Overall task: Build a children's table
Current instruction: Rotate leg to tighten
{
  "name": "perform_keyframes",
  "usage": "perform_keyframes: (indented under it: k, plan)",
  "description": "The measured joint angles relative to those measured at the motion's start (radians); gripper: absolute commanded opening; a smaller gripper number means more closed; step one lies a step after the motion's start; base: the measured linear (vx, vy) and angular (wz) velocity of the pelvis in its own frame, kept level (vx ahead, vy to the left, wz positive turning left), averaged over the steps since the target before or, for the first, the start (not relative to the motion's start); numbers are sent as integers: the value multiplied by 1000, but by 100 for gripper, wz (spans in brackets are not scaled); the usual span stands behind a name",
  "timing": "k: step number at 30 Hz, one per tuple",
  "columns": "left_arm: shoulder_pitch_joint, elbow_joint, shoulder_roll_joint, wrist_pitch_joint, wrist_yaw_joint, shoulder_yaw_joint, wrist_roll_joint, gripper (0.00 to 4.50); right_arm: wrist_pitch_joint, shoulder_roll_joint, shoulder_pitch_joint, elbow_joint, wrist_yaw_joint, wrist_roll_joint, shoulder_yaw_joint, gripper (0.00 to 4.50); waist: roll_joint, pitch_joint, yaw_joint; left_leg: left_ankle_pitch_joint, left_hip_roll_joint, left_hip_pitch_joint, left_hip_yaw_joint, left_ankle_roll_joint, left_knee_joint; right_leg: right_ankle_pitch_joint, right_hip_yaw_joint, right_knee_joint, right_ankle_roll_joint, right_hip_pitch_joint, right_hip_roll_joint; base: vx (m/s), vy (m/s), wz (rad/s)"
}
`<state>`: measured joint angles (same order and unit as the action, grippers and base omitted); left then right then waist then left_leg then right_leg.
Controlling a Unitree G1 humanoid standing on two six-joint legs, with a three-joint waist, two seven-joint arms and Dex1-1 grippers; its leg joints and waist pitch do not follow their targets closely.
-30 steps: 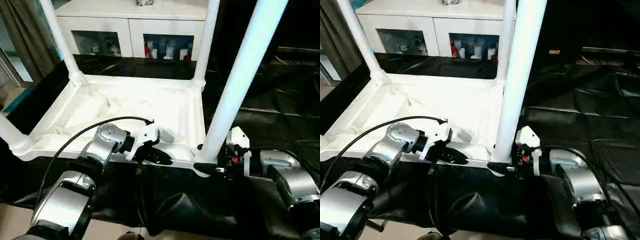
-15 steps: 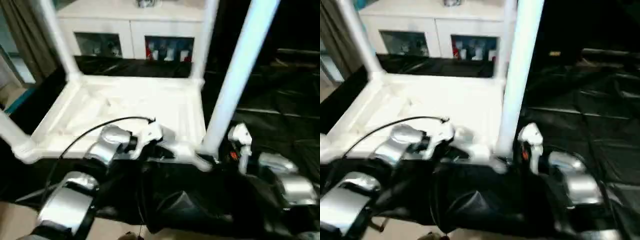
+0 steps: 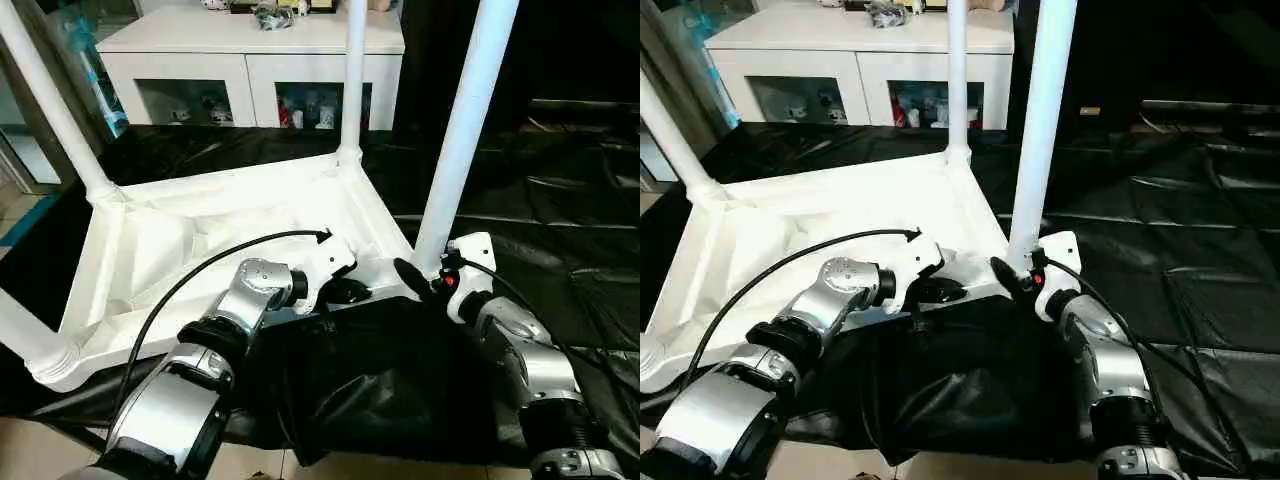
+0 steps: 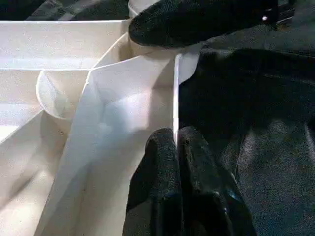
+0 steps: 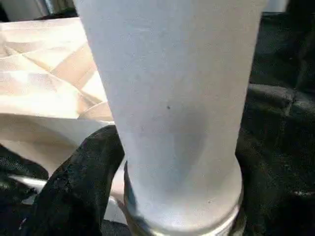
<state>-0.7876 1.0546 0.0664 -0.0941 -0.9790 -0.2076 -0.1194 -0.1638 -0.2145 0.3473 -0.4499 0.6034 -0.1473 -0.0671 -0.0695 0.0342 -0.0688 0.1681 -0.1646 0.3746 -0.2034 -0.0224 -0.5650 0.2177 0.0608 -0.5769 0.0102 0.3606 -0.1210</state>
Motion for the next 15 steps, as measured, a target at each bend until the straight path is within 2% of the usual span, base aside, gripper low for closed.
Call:
perform_keyframes:
  k: [4, 8, 12, 15]
  plan:
    - [0, -14, 26, -4, -70, -1, 8, 0, 0, -75, -5, 10, 155, -17, 27, 387, -1, -1, -5, 0, -1, 3, 0, 0, 0, -15, 1, -1, -7, -2, 0, 0, 0, 0]
    - [5, -32, 79, -46, -203, -10, 27, 0, -14, -177, -30, 59, 358, -61, 65, 387, -3, -2, -20, -2, -9, 14, 0, 2, -2, -14, 6, -3, 2, 7, 4, 0, 0, 0]
    - [10, -46, 112, -67, -295, -14, 38, 0, -22, -216, -37, 82, 476, -81, 85, 387, -3, -2, -25, -4, -14, 22, 0, 6, -6, -11, 6, -5, 4, 14, 8, 17, -8, -1]
    - [10, -56, 129, -67, -348, -15, 45, 0, -21, -237, -37, 88, 539, -92, 101, 387, -3, -2, -30, -1, -13, 32, 0, 9, -15, -8, 5, -16, -2, 25, 6, 0, 0, 0]
